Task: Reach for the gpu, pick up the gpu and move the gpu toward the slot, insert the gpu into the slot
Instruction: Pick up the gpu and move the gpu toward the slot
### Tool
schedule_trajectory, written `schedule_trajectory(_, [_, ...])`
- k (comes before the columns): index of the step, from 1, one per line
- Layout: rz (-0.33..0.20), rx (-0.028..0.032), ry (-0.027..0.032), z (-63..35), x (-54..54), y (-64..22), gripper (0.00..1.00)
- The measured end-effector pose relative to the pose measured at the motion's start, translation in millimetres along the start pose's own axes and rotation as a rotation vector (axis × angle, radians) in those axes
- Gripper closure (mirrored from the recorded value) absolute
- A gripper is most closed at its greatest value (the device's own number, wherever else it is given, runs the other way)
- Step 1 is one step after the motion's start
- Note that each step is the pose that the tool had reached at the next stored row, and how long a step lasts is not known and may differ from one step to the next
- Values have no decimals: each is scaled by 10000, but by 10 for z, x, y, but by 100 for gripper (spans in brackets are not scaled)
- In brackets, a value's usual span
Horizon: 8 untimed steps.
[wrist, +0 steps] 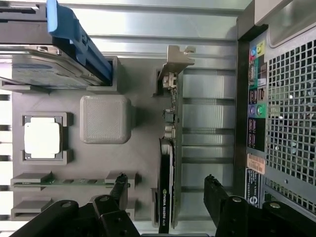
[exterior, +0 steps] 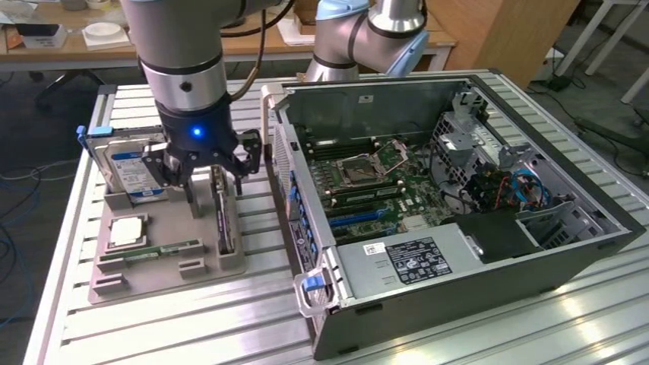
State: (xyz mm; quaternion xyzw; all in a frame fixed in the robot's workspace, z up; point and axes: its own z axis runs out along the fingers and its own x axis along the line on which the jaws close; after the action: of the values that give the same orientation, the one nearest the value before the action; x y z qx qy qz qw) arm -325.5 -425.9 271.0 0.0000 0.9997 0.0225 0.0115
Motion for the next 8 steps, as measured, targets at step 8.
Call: schedule_trajectory(8, [-21,0,2,145,3,-8,28])
